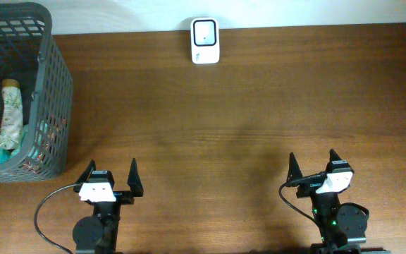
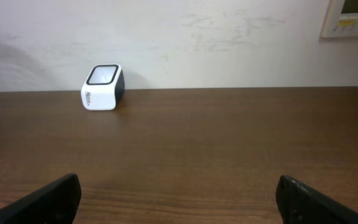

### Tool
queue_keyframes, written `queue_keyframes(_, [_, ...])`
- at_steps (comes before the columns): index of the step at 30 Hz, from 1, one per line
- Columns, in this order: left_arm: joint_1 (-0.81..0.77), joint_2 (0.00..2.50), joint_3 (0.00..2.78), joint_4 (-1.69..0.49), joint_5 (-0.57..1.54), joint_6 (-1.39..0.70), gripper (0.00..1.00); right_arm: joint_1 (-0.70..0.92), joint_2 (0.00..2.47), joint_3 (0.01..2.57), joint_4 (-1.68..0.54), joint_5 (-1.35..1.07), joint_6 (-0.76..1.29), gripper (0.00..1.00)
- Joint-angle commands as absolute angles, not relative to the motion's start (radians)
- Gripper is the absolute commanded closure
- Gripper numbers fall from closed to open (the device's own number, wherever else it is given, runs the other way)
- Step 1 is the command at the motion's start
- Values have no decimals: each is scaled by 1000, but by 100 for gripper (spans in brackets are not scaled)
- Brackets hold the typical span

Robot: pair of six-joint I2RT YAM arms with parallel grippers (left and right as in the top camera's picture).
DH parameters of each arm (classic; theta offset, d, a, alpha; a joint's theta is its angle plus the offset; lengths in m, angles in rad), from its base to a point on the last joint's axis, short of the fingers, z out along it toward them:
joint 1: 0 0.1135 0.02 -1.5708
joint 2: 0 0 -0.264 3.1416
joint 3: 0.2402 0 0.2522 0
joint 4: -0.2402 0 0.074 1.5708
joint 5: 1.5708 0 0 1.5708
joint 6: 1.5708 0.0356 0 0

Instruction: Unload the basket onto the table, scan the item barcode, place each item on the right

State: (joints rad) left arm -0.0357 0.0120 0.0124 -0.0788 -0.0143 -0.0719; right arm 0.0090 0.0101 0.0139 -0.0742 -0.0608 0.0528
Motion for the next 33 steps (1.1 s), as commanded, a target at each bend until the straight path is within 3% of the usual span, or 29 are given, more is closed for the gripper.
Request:
queue_keyframes(1, [-30,22,11,-87,-14,-78,1,6,9,6,-75,-44,57,1])
queue_keyframes(33, [-30,22,11,-80,-31,-78,1,6,9,6,-75,-44,57,1])
